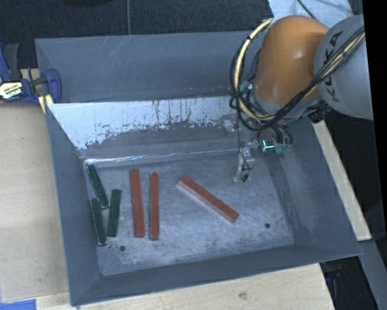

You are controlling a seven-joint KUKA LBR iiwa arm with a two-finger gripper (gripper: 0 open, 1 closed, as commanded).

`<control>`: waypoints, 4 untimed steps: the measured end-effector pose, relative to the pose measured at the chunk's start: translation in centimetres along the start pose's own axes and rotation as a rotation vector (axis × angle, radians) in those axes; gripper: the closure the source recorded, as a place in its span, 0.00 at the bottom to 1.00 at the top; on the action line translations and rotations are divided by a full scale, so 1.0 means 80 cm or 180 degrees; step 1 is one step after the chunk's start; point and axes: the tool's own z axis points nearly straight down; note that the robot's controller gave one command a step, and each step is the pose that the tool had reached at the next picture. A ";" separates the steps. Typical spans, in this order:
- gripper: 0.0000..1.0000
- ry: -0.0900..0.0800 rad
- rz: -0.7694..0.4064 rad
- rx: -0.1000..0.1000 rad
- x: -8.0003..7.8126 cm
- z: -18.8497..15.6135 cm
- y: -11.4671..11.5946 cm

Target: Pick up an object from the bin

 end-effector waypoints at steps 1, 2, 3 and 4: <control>0.00 -0.0006 -0.0114 -0.0001 0.022 0.107 0.064; 1.00 -0.0040 -0.0105 0.0000 0.017 0.099 0.061; 0.00 -0.0034 -0.0107 0.0001 0.018 0.101 0.061; 0.00 -0.0007 -0.0032 0.0001 0.148 0.104 0.078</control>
Offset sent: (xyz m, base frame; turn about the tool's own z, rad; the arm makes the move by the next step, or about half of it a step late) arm -0.0168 0.0491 -0.0825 -0.0317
